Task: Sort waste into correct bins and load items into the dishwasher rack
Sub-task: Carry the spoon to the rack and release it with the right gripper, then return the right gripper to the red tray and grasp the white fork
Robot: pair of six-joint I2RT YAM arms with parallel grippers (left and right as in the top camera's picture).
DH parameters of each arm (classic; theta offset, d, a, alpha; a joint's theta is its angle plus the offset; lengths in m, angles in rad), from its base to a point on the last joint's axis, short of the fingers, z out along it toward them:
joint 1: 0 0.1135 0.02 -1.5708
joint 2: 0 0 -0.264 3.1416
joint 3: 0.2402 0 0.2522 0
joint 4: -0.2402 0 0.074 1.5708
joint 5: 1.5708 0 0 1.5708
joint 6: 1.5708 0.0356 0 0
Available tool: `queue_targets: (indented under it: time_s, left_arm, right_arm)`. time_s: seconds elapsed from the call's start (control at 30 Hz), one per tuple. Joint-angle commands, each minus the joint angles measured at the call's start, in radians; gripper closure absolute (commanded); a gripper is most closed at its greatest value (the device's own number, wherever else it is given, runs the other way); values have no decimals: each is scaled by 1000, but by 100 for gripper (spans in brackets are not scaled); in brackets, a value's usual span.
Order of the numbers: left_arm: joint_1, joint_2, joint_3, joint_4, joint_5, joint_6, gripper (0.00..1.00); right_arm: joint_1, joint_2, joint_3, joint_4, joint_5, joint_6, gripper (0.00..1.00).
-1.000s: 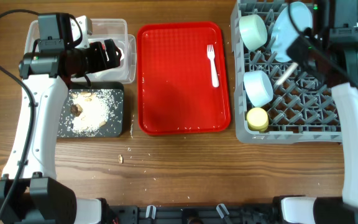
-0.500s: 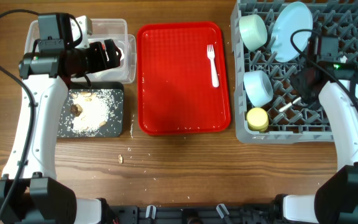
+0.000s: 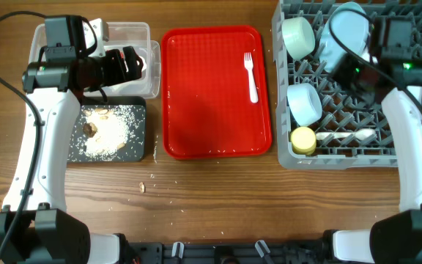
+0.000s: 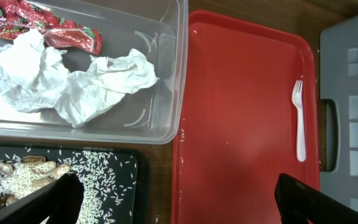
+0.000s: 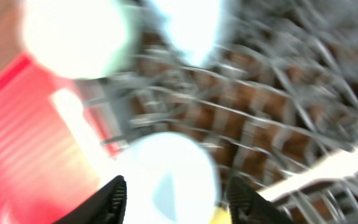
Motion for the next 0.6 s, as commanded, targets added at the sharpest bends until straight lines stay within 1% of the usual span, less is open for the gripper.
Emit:
queue_targets:
  time_s: [0.0,0.07,0.13,0.23,0.33,0.43,0.57]
  left_arm:
    - [-3,-2,16,2,-6,9,0]
    - [-3,-2,16,2,-6,9,0]
    - [-3,-2,16,2,-6,9,0]
    - [-3,-2,16,2,-6,9,0]
    - [-3,-2,16,2,-6,9,0]
    - [-3,-2,16,2,-6,9,0]
    - [-3,-2,16,2,-6,9,0]
  right_arm:
    - [163,-2,106,17,-67,-163,26]
    - [256,-2,113,75,-31,-175,9]
    - [340,21,113,143,42,-164,4]
    - [393,85,113,220,55,-151,5]
    - [406,193,130,264,20,-171,11]
    - [406,328,202,232,16,-214,12]
    - [402,497,290,189,42,-274,12]
